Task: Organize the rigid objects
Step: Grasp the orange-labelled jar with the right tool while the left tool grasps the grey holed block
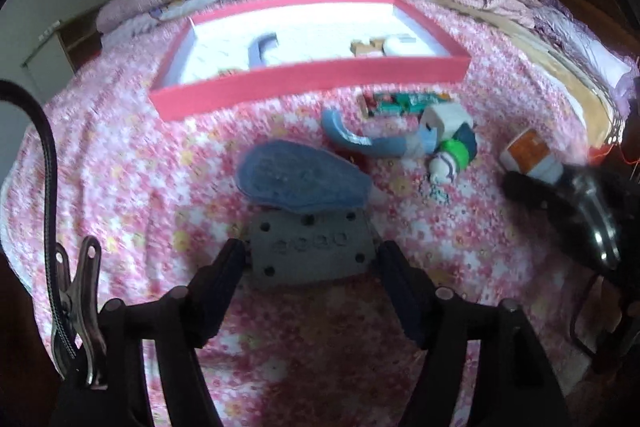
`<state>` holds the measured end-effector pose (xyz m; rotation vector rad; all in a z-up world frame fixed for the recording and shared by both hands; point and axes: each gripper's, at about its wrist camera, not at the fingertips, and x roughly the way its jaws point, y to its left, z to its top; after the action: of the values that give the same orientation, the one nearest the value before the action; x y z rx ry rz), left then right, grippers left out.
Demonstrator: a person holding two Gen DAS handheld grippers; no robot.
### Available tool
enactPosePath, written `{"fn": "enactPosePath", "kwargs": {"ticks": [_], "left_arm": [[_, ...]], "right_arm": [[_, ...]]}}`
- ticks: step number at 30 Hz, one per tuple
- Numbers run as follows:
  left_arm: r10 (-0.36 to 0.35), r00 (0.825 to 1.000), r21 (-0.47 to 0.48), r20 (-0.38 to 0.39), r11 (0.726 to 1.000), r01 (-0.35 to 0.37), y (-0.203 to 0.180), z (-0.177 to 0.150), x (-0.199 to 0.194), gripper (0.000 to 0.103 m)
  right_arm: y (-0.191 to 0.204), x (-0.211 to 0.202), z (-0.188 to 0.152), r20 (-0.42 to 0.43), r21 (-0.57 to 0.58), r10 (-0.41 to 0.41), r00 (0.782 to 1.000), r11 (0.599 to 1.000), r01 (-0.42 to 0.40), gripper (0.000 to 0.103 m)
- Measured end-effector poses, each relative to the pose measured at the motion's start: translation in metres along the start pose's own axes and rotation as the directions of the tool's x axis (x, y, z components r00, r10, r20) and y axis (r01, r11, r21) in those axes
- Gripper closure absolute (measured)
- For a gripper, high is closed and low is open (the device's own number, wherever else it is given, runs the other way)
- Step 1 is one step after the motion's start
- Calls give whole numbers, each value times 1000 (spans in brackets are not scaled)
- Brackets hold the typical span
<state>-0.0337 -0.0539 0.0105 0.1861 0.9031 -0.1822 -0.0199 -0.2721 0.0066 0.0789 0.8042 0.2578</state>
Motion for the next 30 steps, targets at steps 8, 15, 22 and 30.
{"fn": "enactPosePath", "kwargs": {"ticks": [8, 15, 22, 30], "left_arm": [[-50, 999, -13, 5, 999, 50, 3, 1, 0, 29], [-146, 988, -7, 45, 989, 146, 13, 1, -22, 29], [-135, 985, -34, 105, 990, 139, 32, 3, -42, 29], [-120, 984, -70, 134, 989, 130, 55, 16, -47, 29]], "right_arm": [[-4, -1, -1, 12, 20, 28, 1000, 999, -28, 58], [1, -1, -2, 2, -11, -2, 1000, 1000, 2, 58], [4, -2, -1, -14, 5, -25, 1000, 1000, 25, 61], [3, -8, 8, -52, 41, 9, 999, 999, -7, 61]]}}
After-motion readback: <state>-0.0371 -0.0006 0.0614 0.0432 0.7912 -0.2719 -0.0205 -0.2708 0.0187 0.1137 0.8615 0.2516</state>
